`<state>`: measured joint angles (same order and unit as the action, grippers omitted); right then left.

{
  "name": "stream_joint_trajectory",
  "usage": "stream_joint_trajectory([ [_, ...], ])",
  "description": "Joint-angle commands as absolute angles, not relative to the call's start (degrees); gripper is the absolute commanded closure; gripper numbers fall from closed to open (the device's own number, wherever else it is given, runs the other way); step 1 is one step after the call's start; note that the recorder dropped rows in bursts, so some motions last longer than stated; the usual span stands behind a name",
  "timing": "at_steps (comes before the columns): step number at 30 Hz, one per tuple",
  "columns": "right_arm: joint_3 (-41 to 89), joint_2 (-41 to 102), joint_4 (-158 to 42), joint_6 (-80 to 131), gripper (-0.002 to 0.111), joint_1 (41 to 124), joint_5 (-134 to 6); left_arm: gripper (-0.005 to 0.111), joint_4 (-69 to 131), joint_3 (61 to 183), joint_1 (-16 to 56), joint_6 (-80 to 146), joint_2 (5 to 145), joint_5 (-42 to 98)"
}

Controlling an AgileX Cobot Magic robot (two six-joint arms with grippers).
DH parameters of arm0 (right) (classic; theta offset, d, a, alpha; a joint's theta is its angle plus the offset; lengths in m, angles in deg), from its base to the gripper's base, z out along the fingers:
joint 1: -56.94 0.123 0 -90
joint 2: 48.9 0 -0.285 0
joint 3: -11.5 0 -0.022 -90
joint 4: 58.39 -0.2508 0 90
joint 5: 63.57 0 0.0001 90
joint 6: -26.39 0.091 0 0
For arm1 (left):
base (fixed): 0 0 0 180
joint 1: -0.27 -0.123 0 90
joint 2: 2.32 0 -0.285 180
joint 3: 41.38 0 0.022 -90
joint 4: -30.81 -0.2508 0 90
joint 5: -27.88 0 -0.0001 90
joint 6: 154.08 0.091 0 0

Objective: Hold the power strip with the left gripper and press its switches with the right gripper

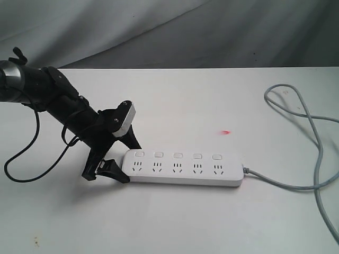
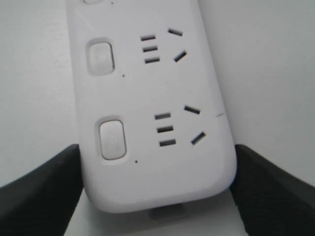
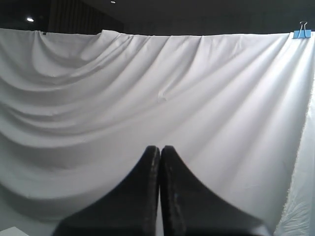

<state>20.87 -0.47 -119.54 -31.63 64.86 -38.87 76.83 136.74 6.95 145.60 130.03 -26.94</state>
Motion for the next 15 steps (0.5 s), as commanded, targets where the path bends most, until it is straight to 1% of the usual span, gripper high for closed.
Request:
stream_joint_trajectory([
  [1, 20.89, -0.68, -119.81, -31.60, 0.108, 64.42, -38.89, 0.084, 77.79, 137.01, 7.12, 145.77, 129.71, -27.42],
  [3, 20.89, -0.99, -120.07, -29.01, 0.108, 64.42, -40.18, 0.084, 77.79, 137.01, 7.12, 145.77, 129.71, -27.42],
  [8, 20.89, -1.91, -117.39, -4.53, 0.108, 64.33, -41.54, 0.084, 77.79, 137.01, 7.12, 145.77, 129.71, -27.42],
  [12, 20.89, -2.35, -102.51, 11.06, 0.108, 64.33, -37.49, 0.084, 77.79, 137.01, 7.12, 145.77, 129.71, -27.42],
  [15, 20.89, -2.66, -85.59, 22.54, 0.108, 64.33, -28.76, 0.084, 77.79, 137.01, 7.12, 145.77, 129.71, -27.42],
])
